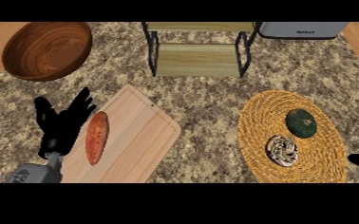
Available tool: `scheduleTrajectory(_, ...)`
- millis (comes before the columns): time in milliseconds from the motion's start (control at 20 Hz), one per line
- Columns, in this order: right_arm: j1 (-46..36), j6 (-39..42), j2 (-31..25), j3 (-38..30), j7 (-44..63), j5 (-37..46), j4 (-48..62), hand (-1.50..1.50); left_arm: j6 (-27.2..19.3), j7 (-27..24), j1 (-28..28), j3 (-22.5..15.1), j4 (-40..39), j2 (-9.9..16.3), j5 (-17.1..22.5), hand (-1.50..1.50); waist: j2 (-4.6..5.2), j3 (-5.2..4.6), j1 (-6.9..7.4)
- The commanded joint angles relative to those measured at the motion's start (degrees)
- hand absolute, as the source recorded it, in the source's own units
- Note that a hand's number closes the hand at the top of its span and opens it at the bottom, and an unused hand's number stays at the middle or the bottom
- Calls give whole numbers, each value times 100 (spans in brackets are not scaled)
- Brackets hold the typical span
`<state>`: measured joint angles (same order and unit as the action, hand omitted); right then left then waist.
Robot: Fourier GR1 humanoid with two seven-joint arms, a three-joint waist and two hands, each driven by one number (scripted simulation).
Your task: Pick the squash from the placemat and place it in the tiered shelf
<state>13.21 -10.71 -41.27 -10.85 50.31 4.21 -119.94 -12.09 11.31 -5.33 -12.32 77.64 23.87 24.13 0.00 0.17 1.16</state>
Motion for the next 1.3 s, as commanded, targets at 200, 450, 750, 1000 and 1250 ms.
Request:
scheduleTrajectory(200, -1521, 163, 185, 1147, 1650, 819, 665, -150, 34, 75, 11, 41, -368, -248, -130, 0, 22, -22, -29)
scheduleTrajectory(450, -2023, 356, 468, 1683, 1703, 1200, 1323, -150, 7, 125, 168, 90, -136, -223, -257, 0, 17, -20, -17)
scheduleTrajectory(750, -2000, 513, 691, 1777, 2117, 1531, 1461, -150, 206, 340, 46, 313, -123, -140, -147, 0, 5, -21, -87)
scheduleTrajectory(1000, -1777, 416, 977, 1857, 1836, 2151, 1729, -150, 186, 383, 158, 362, 45, -239, -249, 0, -1, -18, -105)
scheduleTrajectory(1250, -2124, 542, 1354, 1901, 2160, 2473, 1774, -150, 198, 327, 235, 284, -15, -343, -490, 0, -3, -19, -95)
